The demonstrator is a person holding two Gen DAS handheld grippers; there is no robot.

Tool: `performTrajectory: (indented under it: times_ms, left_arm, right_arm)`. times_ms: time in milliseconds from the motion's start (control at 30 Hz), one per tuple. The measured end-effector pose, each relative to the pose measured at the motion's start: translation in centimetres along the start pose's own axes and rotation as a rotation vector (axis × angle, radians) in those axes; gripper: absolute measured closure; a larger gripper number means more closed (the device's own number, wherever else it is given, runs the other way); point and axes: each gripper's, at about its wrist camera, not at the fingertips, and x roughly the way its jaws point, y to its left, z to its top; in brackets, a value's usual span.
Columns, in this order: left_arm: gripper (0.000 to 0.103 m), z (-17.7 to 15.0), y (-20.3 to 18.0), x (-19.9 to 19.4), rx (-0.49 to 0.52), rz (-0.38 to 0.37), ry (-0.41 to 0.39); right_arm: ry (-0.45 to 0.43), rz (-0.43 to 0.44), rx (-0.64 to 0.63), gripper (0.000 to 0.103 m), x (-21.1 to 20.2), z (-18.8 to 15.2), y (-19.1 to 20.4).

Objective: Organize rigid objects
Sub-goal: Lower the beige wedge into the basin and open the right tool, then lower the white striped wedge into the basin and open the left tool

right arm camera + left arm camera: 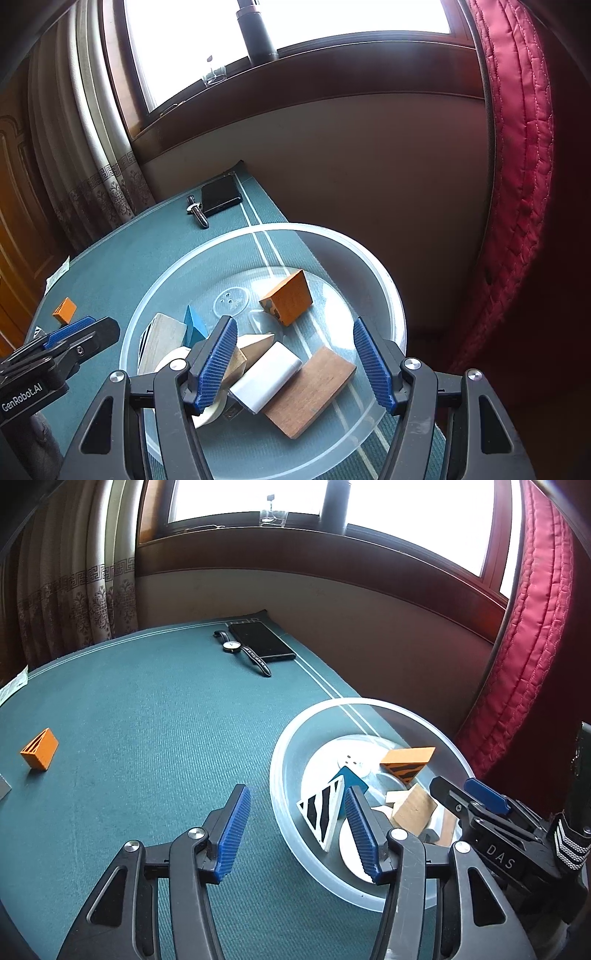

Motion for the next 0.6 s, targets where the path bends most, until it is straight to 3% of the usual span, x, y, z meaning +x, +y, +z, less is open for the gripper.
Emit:
performTrajectory:
  times_ms: [600]
  left_arm:
    - [0.033, -0.3, 2.0, -0.4, -0.044, 0.070, 0.009]
  right_arm:
    - [-0.016, 0.002, -0.024, 0.033, -0.4, -0.2, 1.0]
